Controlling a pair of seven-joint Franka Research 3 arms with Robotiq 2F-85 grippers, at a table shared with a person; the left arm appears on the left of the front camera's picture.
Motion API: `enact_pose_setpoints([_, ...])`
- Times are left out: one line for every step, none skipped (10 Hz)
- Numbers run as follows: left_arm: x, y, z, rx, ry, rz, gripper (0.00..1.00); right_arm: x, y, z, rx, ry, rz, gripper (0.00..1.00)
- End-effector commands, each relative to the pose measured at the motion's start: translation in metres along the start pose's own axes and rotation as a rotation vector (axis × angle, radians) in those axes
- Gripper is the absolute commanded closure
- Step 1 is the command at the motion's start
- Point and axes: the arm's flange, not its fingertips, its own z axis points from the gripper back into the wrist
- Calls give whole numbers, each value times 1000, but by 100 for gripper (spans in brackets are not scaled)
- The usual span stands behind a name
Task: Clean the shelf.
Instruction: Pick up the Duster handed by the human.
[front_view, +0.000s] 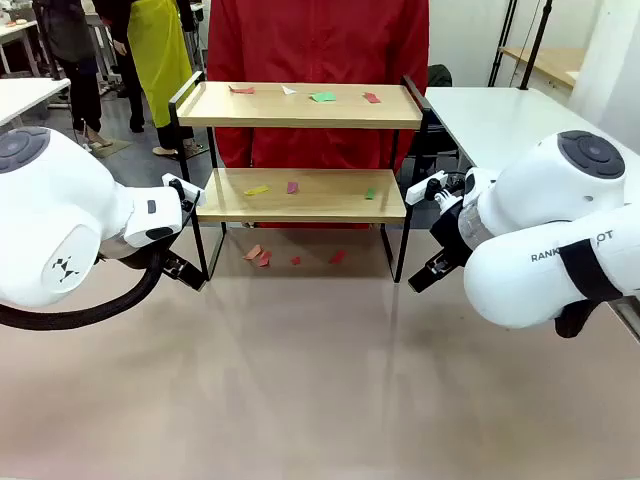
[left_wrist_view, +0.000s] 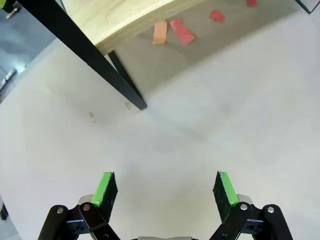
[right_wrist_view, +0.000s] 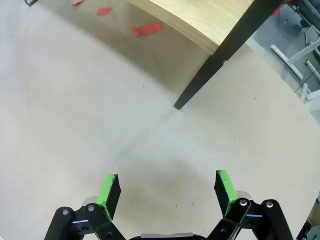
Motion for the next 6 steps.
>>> enact_pose_setpoints([0, 0, 0, 0, 0, 0, 0, 0, 0, 0, 0, 0, 0, 0])
enact_pose_setpoints([0, 0, 0, 0, 0, 0, 0, 0, 0, 0, 0, 0, 0, 0])
enact_pose_setpoints([0, 0, 0, 0, 0, 0, 0, 0, 0, 0, 0, 0, 0, 0])
enact_pose_setpoints([0, 0, 0, 0, 0, 0, 0, 0, 0, 0, 0, 0, 0, 0])
enact_pose_setpoints([0, 0, 0, 0, 0, 0, 0, 0, 0, 0, 0, 0, 0, 0])
enact_pose_setpoints([0, 0, 0, 0, 0, 0, 0, 0, 0, 0, 0, 0, 0, 0])
